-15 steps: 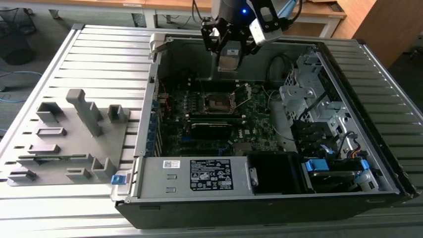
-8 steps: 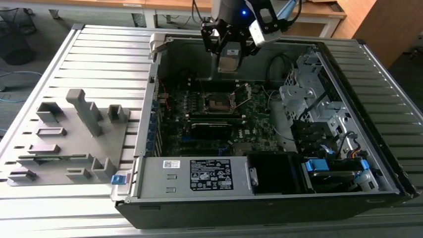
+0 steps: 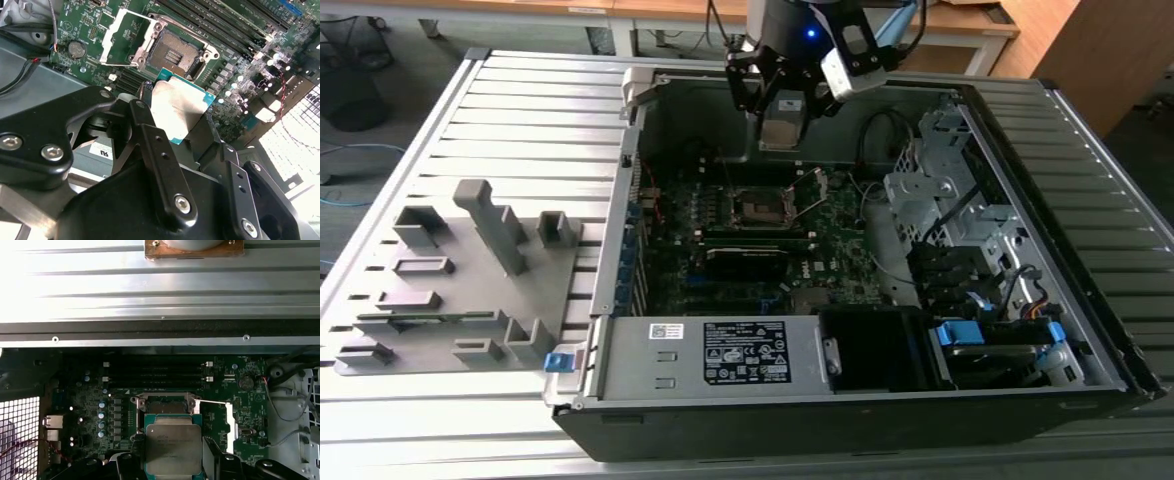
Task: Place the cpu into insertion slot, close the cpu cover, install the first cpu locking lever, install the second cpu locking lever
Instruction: 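Place the cpu into insertion slot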
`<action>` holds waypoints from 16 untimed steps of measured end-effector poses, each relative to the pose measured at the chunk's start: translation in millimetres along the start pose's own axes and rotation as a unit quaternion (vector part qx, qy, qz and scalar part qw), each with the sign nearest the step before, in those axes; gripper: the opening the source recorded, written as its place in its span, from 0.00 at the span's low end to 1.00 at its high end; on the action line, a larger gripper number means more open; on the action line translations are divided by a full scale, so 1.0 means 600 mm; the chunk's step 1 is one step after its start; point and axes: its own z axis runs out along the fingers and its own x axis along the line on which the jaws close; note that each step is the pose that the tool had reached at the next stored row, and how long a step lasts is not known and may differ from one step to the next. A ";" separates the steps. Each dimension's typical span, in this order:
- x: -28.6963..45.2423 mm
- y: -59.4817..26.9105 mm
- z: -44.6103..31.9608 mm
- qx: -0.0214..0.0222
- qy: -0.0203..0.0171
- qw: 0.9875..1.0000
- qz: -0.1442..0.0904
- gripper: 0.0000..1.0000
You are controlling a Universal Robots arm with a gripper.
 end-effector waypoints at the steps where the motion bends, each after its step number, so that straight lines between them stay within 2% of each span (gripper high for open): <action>1: 0.000 0.000 0.001 0.000 0.000 1.000 0.000 0.54; 16: 0.000 -0.001 0.010 0.000 0.000 1.000 0.000 0.54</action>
